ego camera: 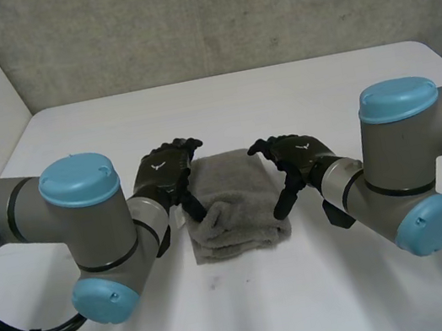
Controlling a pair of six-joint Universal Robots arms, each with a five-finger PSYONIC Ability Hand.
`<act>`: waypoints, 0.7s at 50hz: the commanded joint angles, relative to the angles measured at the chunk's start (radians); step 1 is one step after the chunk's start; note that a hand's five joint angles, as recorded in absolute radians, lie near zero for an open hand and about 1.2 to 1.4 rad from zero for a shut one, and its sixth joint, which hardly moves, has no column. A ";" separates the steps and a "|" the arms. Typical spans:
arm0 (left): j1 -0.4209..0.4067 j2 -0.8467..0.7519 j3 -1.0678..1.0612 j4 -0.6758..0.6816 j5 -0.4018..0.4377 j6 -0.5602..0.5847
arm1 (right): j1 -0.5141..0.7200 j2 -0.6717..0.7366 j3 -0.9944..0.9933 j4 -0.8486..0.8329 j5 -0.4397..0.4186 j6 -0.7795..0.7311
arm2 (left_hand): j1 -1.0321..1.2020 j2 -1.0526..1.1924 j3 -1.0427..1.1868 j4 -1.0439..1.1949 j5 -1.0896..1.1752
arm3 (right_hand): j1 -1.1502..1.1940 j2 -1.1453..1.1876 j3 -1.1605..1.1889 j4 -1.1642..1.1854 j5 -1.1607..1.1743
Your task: Fold the towel.
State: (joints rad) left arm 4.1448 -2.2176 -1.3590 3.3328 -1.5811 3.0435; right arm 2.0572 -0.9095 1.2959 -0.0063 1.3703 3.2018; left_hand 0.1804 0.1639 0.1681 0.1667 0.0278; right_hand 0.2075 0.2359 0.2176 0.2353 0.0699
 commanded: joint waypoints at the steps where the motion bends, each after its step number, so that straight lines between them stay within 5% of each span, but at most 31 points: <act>1: 0.002 -0.025 -0.041 -0.009 0.001 0.017 | -0.002 0.078 -0.041 0.003 0.001 -0.007 | -0.005 0.011 0.007 0.009 -0.027 | -0.033 -0.061 -0.043 -0.061 -0.070; 12: 0.000 0.032 -0.066 -0.022 0.001 0.074 | -0.002 0.047 -0.049 0.014 -0.002 -0.025 | -0.006 0.011 0.006 0.008 -0.028 | -0.033 -0.061 -0.043 -0.061 -0.070; 23: 0.014 0.315 -0.006 -0.220 0.000 0.069 | -0.026 -0.304 -0.004 0.017 0.127 -0.115 | -0.006 0.011 0.006 0.008 -0.028 | -0.033 -0.061 -0.043 -0.061 -0.070; 27: 0.092 0.475 0.038 -0.323 -0.025 0.063 | -0.078 -0.448 -0.012 0.026 0.205 -0.118 | -0.006 0.011 0.006 0.008 -0.028 | -0.033 -0.061 -0.043 -0.061 -0.070; 35: 0.175 0.628 0.031 -0.365 -0.036 0.069 | -0.129 -0.537 -0.006 0.083 0.230 -0.145 | -0.006 0.011 0.006 0.008 -0.028 | -0.033 -0.061 -0.043 -0.061 -0.070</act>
State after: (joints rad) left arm 4.2470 -1.7121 -1.3257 3.0014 -1.6077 3.1093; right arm 1.9669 -1.3842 1.2873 0.0284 1.5819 3.0720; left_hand 0.1804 0.1635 0.1654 0.1667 0.0277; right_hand 0.2062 0.2359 0.2176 0.2351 0.0699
